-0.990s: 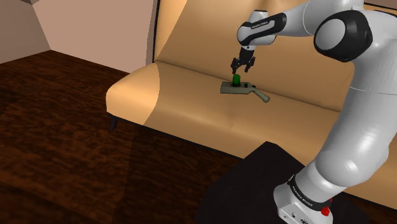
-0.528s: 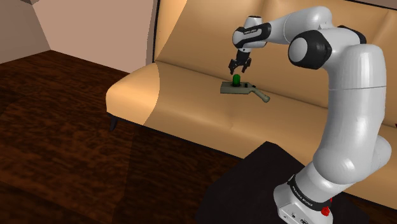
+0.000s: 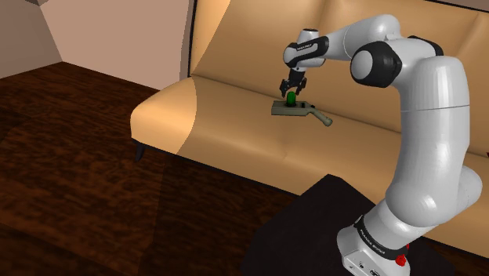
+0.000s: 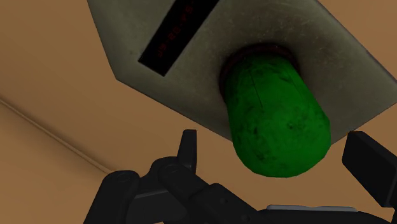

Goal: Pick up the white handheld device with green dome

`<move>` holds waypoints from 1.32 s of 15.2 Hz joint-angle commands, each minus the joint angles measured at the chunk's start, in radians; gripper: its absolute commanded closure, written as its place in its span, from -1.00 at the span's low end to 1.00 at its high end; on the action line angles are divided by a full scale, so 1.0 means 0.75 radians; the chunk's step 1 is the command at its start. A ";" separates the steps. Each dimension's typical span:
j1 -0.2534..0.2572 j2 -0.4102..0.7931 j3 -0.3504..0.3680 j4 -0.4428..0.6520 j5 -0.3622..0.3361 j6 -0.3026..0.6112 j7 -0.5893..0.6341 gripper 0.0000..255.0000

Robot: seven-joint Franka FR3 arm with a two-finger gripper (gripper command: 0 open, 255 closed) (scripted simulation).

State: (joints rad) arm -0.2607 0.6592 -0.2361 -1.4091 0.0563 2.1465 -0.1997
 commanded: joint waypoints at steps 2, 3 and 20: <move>0.000 0.003 0.000 -0.001 0.000 0.004 0.001 1.00; 0.000 0.003 0.000 -0.001 0.000 0.004 0.001 1.00; 0.001 -0.055 -0.008 0.087 -0.010 -0.140 -0.002 1.00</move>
State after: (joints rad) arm -0.2595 0.6213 -0.2414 -1.3531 0.0496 2.0522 -0.2007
